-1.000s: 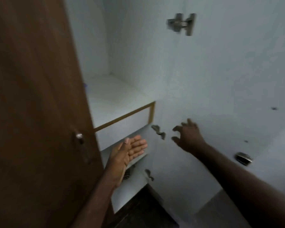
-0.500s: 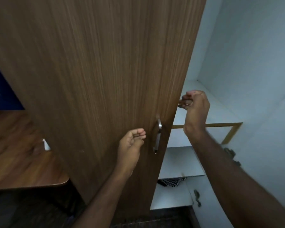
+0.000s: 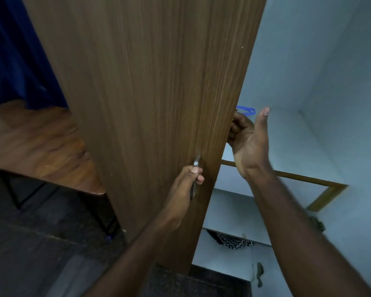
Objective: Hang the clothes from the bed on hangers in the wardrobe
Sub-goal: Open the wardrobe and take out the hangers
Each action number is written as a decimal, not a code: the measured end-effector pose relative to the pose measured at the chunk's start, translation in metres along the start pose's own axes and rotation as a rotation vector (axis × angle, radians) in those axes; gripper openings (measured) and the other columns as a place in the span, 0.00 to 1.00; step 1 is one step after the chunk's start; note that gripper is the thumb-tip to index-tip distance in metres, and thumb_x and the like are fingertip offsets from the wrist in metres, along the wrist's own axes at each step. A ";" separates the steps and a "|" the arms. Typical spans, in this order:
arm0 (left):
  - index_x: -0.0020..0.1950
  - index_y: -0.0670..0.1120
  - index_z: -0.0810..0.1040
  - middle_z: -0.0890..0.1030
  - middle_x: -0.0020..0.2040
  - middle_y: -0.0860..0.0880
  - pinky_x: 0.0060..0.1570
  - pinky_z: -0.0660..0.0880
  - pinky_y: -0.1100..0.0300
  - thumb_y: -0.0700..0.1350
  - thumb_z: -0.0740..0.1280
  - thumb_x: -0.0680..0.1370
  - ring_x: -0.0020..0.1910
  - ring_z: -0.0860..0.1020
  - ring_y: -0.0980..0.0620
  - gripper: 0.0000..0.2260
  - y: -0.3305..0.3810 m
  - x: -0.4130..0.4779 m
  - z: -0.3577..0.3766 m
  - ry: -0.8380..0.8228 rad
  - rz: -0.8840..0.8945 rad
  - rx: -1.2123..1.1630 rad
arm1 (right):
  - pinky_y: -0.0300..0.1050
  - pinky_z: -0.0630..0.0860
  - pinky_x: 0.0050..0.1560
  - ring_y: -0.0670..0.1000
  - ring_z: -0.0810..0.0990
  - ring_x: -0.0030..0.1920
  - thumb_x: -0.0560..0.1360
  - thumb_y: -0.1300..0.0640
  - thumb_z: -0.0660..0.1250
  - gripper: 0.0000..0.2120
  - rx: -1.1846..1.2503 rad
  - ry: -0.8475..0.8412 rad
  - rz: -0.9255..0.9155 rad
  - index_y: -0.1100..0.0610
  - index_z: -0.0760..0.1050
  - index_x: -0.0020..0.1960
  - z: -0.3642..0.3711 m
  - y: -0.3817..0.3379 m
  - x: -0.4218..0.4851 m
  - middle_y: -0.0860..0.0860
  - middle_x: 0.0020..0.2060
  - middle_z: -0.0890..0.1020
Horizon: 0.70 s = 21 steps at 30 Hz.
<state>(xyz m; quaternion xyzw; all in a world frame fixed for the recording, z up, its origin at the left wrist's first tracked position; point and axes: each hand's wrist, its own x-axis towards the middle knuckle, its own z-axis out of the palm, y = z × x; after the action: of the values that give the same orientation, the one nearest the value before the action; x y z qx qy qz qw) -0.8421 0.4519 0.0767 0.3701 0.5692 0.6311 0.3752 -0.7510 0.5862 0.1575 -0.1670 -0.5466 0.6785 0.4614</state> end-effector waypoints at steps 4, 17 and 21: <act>0.53 0.46 0.78 0.82 0.44 0.49 0.50 0.76 0.53 0.66 0.63 0.67 0.49 0.79 0.48 0.27 -0.011 -0.036 -0.019 0.097 -0.050 -0.040 | 0.44 0.74 0.40 0.49 0.78 0.38 0.73 0.27 0.41 0.44 0.151 -0.223 0.024 0.60 0.78 0.59 0.018 -0.008 -0.029 0.52 0.40 0.83; 0.67 0.47 0.74 0.72 0.66 0.52 0.66 0.68 0.64 0.49 0.67 0.75 0.69 0.70 0.55 0.21 0.022 -0.243 -0.102 0.400 0.599 0.867 | 0.51 0.77 0.58 0.55 0.75 0.67 0.65 0.19 0.50 0.51 -0.197 -0.606 -0.029 0.58 0.73 0.70 0.130 -0.014 -0.146 0.54 0.65 0.79; 0.66 0.47 0.76 0.72 0.70 0.47 0.75 0.57 0.55 0.55 0.65 0.76 0.74 0.64 0.50 0.21 0.035 -0.264 -0.098 0.026 0.782 1.482 | 0.58 0.74 0.62 0.56 0.77 0.65 0.64 0.18 0.51 0.50 -0.216 -0.637 -0.034 0.54 0.76 0.68 0.155 -0.022 -0.157 0.54 0.62 0.81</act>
<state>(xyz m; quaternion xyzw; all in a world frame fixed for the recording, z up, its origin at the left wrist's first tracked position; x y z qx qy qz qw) -0.8144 0.1696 0.0930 0.6843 0.6716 0.1825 -0.2178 -0.7730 0.3682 0.1875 0.0145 -0.7347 0.6271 0.2583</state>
